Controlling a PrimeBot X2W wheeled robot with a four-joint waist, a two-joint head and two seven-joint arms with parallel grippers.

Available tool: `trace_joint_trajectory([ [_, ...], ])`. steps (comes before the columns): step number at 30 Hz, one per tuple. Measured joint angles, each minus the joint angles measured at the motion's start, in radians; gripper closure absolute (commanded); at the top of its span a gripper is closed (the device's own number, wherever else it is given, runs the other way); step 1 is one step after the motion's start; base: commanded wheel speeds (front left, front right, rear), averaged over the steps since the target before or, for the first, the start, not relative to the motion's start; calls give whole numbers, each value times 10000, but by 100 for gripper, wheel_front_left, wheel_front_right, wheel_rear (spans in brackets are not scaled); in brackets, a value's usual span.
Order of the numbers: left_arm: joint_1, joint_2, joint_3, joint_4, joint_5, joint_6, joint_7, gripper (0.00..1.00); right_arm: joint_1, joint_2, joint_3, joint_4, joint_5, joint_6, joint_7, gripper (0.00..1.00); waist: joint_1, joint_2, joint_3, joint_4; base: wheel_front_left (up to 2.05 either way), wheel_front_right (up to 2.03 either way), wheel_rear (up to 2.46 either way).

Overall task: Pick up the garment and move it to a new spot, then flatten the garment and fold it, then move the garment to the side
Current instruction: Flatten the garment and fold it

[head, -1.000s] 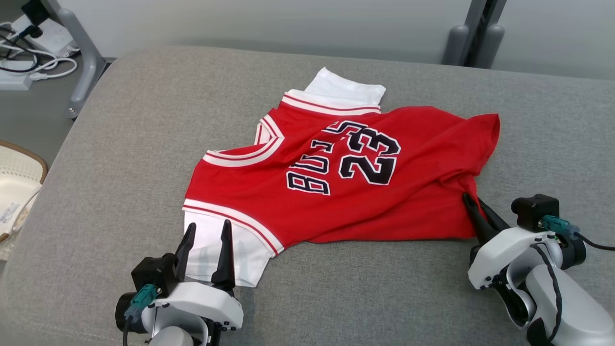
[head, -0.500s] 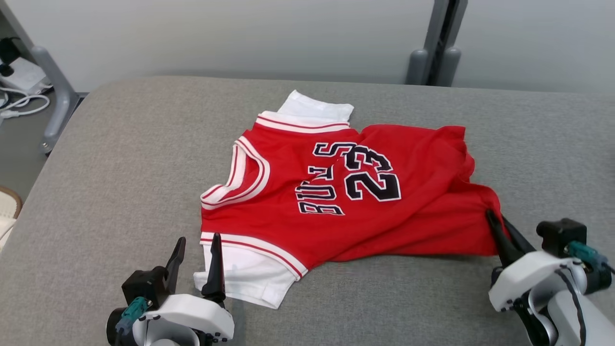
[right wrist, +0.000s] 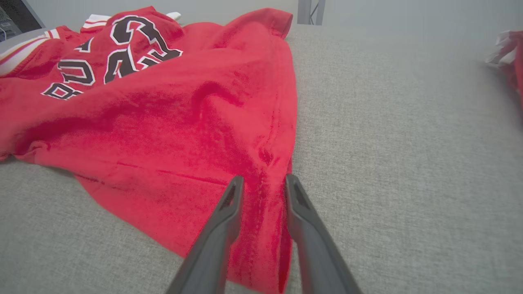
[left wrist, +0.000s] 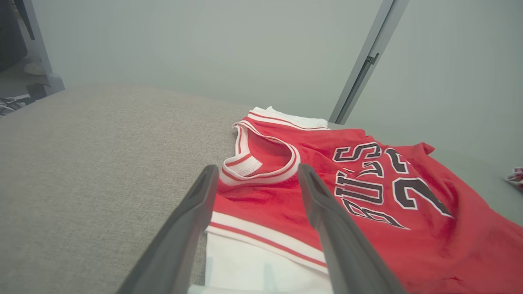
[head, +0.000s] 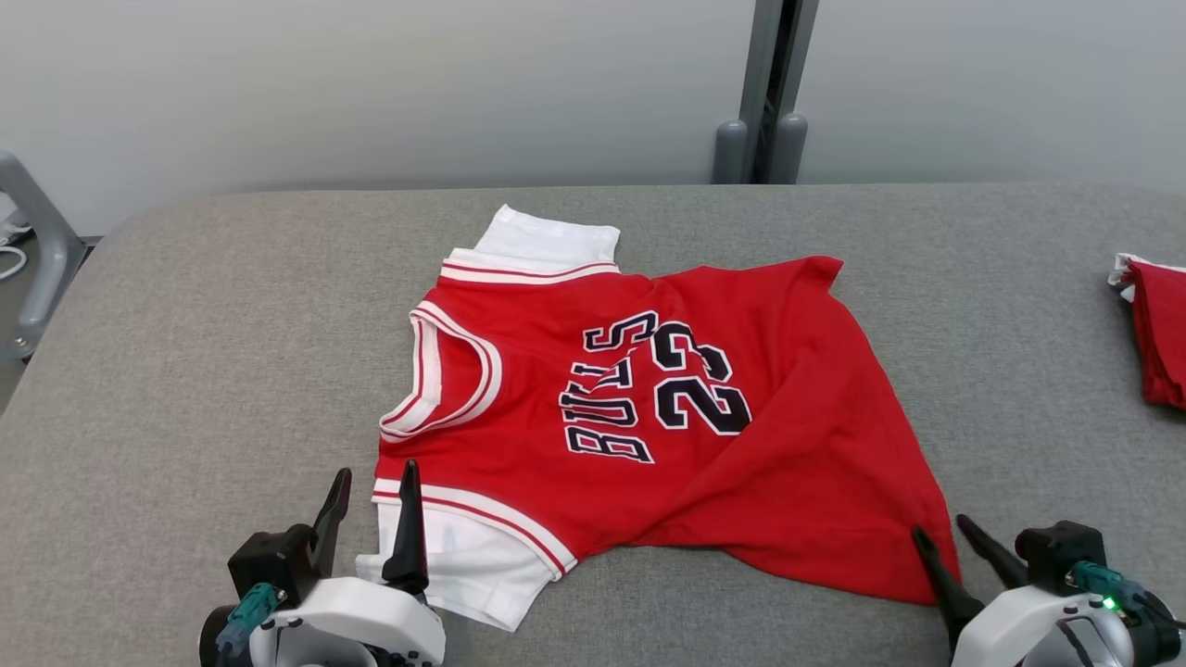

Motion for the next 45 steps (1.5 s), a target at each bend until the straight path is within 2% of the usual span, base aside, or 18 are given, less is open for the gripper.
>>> trace_joint_trajectory([
  [8, 19, 2, 27, 27, 61, -31, 0, 0, 155, -73, -1045, -736, -198, 0, -38, 0, 0, 0, -18, -248, 0, 0, 0],
  [13, 19, 2, 21, 33, 73, -67, 0, 0, 30, 190, -1975, -1312, -378, 0, -267, 0, 0, 0, -10, -317, 0, 0, 0],
  [19, 16, 2, -54, 36, 115, -81, 0, 0, 169, 522, -2437, -1407, -700, 0, -332, 0, 0, 0, 60, -279, 0, 0, 0],
  [26, 9, 4, -50, 52, 159, -90, 0, 0, 395, 779, -2270, -1406, -677, 0, -322, 0, 1, 0, 181, -228, 0, 0, 0],
  [35, -69, 2, -42, 65, 226, -134, 0, 0, 557, 838, -1390, -1041, -144, 0, 82, 0, 0, 0, 372, -216, 0, 0, 0],
  [45, -158, 2, -54, 92, 230, -130, 0, 0, 461, 794, -966, -686, 395, 0, 221, 0, 0, 0, 486, -198, 0, 0, 0],
])
